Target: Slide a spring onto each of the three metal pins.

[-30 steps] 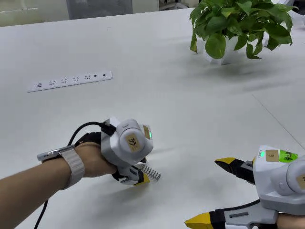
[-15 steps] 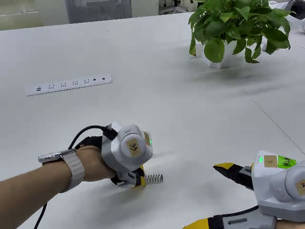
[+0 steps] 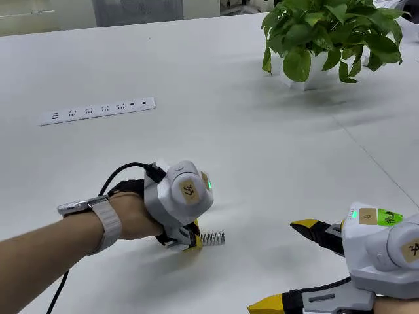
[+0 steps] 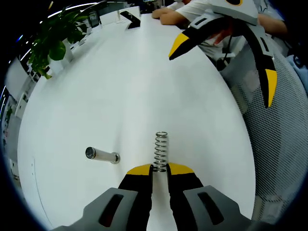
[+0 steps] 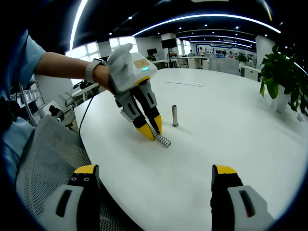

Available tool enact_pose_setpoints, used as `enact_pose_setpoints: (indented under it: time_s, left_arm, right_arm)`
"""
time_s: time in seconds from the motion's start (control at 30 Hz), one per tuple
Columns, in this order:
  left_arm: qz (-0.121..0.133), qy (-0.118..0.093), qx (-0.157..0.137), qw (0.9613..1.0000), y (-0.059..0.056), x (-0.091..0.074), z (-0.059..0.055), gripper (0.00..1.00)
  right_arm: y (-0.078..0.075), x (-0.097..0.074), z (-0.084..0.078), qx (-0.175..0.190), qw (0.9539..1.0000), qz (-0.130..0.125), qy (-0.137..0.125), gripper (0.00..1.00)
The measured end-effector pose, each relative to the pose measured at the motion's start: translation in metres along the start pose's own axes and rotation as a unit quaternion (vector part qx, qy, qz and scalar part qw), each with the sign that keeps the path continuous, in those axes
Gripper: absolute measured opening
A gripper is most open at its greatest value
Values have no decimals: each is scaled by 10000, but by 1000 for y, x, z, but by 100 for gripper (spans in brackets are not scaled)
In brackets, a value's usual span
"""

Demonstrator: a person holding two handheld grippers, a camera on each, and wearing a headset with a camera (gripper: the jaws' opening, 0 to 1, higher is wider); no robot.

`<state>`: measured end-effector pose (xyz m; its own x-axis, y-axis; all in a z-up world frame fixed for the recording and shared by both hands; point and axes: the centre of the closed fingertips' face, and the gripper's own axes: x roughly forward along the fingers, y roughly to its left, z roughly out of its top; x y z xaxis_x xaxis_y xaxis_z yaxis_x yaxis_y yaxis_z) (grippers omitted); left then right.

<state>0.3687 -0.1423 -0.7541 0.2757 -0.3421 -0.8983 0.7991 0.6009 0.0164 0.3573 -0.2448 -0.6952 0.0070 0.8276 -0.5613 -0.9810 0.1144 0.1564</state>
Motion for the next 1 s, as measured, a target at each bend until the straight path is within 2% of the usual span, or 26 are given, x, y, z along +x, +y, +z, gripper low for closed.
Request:
enact_pose_setpoints:
  time_s: [0.2, 0.37, 0.47, 0.6, 0.73, 1.0]
  left_arm:
    - [-99, 137, -61, 9998, 0, 0, 2, 13]
    - [-98, 292, -180, 9994, 4, 2, 2, 12]
    - [-32, 380, 15, 9993, 4, 3, 3, 11]
    - [30, 414, -2, 9991, 4, 2, 3, 11]
    - [129, 329, -77, 9993, 3, 1, 3, 11]
    - [436, -207, -511, 9975, 2, 0, 2, 10]
  right_arm:
    - [0, 2, -1, -22, 10000, 29, 25, 98]
    - [1, 3, -1, -35, 10000, 43, 36, 98]
    - [1, 3, -2, -35, 10000, 45, 50, 98]
    - [2, 2, -2, -21, 10000, 47, 53, 98]
    - [3, 3, -4, -18, 10000, 52, 64, 98]
    - [4, 3, -5, -19, 9999, 71, 85, 98]
